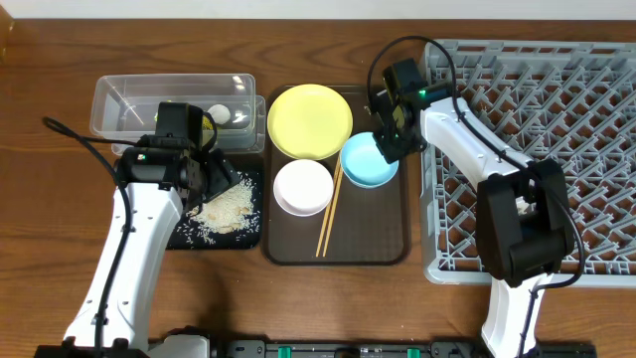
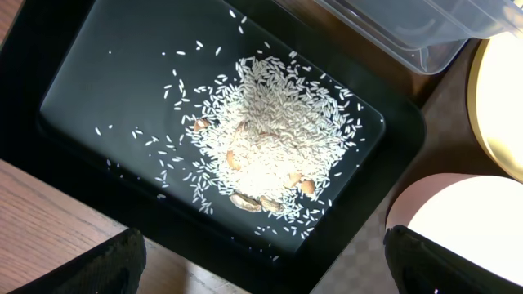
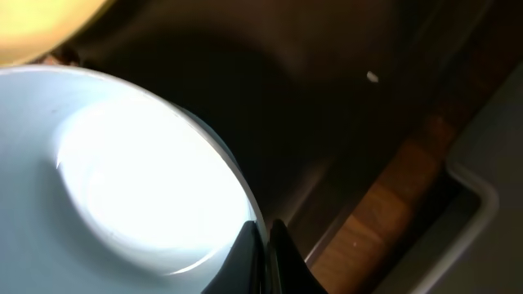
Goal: Sort waste into correct bins and load items into the dishwasher rack
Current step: 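Carry the light-blue bowl with the right gripper and set it in the rack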
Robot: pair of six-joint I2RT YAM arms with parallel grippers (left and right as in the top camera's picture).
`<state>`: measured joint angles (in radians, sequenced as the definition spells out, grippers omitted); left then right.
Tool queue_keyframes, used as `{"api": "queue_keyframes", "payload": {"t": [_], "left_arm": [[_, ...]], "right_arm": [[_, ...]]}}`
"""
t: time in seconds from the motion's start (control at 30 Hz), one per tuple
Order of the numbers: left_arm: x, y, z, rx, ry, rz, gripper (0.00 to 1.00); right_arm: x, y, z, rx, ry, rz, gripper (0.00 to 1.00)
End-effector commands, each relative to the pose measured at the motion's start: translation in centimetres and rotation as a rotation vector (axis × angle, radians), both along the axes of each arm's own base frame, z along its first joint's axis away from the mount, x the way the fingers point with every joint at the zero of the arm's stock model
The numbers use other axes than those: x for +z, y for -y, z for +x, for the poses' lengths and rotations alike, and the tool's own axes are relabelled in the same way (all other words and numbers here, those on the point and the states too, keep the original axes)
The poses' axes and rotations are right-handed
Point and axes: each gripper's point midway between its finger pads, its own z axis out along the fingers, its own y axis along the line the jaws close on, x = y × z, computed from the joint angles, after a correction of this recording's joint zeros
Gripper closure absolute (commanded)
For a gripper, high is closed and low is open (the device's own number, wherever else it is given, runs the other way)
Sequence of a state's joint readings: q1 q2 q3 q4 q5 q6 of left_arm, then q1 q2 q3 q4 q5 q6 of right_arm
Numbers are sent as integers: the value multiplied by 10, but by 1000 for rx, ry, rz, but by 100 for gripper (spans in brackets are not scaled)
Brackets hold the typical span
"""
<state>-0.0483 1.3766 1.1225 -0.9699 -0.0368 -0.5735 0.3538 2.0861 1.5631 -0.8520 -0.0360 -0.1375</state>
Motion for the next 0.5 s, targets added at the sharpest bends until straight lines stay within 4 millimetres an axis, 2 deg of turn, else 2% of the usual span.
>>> {"api": "queue_keyframes", "payload": {"t": [0.0, 0.1, 0.27, 0.37, 0.47], "left_arm": [[4, -4, 1, 17, 11, 13, 5], [4, -4, 1, 17, 11, 13, 5], [5, -4, 2, 17, 18, 13, 5], [5, -4, 3, 17, 22, 12, 5], [5, -4, 4, 17, 24, 12, 5]], "right_arm": [[15, 16, 6, -61, 34, -36, 99], [50, 35, 17, -124, 129, -64, 99], [128, 67, 31, -208, 346, -68, 99], [174, 97, 40, -290, 496, -113, 99], [206, 128, 49, -382, 625, -192, 99]]}}
